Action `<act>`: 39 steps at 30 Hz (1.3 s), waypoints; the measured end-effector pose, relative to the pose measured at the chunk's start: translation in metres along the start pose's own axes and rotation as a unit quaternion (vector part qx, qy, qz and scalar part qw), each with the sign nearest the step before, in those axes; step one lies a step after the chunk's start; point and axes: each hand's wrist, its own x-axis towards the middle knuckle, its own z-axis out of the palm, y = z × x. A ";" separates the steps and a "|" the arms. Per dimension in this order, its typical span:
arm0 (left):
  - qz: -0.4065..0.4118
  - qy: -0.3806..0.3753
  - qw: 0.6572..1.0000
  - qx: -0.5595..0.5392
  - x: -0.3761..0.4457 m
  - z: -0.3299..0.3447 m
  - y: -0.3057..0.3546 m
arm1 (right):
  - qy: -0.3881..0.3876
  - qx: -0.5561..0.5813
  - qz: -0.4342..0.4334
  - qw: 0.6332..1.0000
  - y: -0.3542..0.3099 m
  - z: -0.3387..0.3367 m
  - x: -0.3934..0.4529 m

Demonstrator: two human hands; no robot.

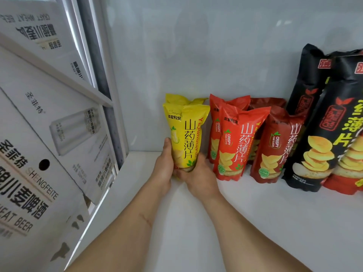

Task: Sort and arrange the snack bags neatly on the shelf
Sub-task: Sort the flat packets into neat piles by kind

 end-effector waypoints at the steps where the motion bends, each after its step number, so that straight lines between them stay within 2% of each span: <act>1: 0.001 0.003 1.000 -0.001 -0.002 0.000 0.001 | -0.003 0.005 0.002 1.000 -0.001 0.000 -0.001; 4: 0.008 0.027 1.000 -0.004 -0.009 0.001 0.000 | -0.008 0.003 -0.015 1.000 0.002 -0.005 -0.007; 9: 0.027 0.133 0.990 0.041 -0.028 -0.003 -0.010 | -0.041 -0.075 -0.035 0.996 0.020 -0.036 -0.033; 12: 0.071 0.218 0.970 0.079 -0.062 0.008 -0.016 | 0.003 -0.114 -0.029 0.993 0.036 -0.062 -0.050; 14: 0.123 0.241 0.957 0.101 -0.087 0.020 -0.024 | 0.065 -0.088 -0.033 0.993 0.043 -0.081 -0.058; 16: 0.172 0.206 0.954 0.134 -0.107 0.038 -0.029 | 0.123 -0.035 -0.037 0.991 0.048 -0.094 -0.061; 19: 0.213 0.103 0.956 0.171 -0.121 0.073 -0.029 | 0.137 0.014 -0.035 0.990 0.054 -0.098 -0.056; 22: 0.190 0.040 0.970 0.149 -0.111 0.099 -0.032 | 0.104 0.039 -0.029 0.993 0.056 -0.095 -0.048; 27: 0.124 -0.001 0.985 0.121 -0.081 0.110 -0.044 | 0.069 0.023 0.009 0.997 0.058 -0.094 -0.039; 31: 0.118 0.010 0.986 0.118 -0.083 0.110 -0.044 | 0.031 0.005 0.007 0.999 0.057 -0.097 -0.040; 35: 0.132 0.018 0.981 0.141 -0.088 0.109 -0.043 | 0.022 0.043 -0.003 0.999 0.053 -0.103 -0.045; 39: 0.175 0.086 0.964 0.179 -0.103 0.110 -0.044 | 0.068 0.018 0.020 0.997 0.063 -0.129 -0.057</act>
